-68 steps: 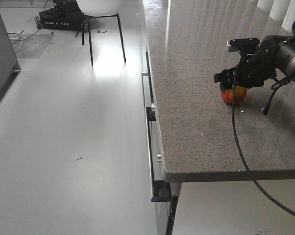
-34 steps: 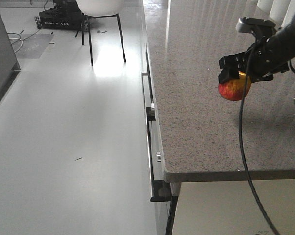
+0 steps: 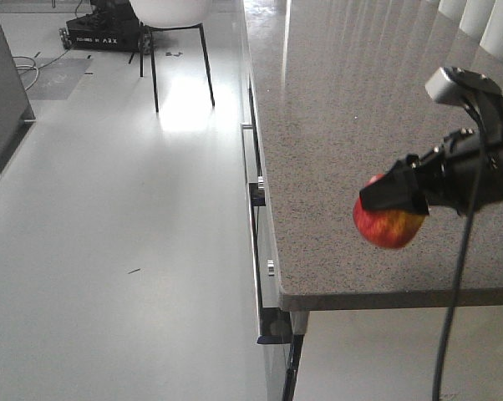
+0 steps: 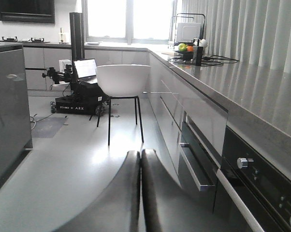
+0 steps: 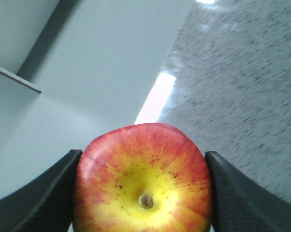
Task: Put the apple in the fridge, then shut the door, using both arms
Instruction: 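Lift the apple off the countertop with the right gripper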
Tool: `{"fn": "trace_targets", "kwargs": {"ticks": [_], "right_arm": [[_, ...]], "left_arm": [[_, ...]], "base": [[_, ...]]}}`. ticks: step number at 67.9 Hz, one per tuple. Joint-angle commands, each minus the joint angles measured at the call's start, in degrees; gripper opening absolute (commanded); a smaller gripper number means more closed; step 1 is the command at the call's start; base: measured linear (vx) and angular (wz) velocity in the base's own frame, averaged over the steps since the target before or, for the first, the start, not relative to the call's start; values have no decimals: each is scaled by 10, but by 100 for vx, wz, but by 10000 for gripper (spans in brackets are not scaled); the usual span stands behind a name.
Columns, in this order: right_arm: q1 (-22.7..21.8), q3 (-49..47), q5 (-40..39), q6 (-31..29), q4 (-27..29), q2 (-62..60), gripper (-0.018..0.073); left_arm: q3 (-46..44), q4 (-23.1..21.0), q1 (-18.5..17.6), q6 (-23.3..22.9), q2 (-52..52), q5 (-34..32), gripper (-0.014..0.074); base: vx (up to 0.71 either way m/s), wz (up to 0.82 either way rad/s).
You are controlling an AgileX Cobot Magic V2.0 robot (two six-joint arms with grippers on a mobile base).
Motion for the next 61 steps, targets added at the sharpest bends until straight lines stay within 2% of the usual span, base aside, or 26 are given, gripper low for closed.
{"fn": "trace_targets", "kwargs": {"ticks": [1,11,22,34,42,61], "right_arm": [[0,28,6,-29,57,-63,196],[0,95,31,-44,95,-126,196],[11,155,44,-62,105,-186,196],[79,209,63,-65,89,-245,196],[105,237,77,-65,89,-283,196],[109,281,99,-73,99,-431,196]], "left_arm": [[7,-2,0,-1,-8,-44,-6],[7,-2,0,-1,-8,-44,-6],[7,-2,0,-1,-8,-44,-6],[7,-2,0,-1,-8,-44,-6],[7,-2,0,-1,-8,-44,-6],[7,-2,0,-1,-8,-44,-6]], "base": [[0,0],[0,0],[0,0],[0,0],[0,0],[0,0]]}}
